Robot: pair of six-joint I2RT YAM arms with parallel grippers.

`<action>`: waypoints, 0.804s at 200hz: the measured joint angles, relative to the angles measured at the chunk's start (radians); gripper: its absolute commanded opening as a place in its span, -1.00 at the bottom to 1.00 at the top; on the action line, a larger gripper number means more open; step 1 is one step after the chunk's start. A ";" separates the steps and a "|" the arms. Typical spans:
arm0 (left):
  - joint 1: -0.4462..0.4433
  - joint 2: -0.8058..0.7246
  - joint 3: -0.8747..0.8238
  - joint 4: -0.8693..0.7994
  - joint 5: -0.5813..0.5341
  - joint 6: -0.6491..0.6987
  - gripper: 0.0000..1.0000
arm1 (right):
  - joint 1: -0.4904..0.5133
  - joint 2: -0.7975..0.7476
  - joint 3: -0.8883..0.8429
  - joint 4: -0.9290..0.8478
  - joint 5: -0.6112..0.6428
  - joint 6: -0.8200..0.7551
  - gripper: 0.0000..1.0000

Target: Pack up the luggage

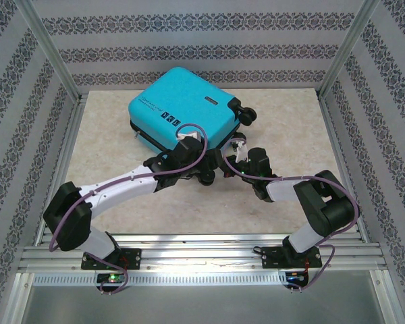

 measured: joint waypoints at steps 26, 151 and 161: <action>0.005 0.011 0.000 0.002 0.002 0.001 0.23 | 0.000 0.000 -0.002 0.003 0.000 0.000 -1.00; 0.009 -0.066 -0.081 0.063 -0.061 0.000 0.00 | 0.000 -0.002 -0.004 0.001 -0.002 -0.003 -1.00; 0.014 -0.074 -0.090 0.068 -0.060 -0.001 -0.02 | 0.000 -0.002 -0.004 0.001 -0.004 -0.003 -1.00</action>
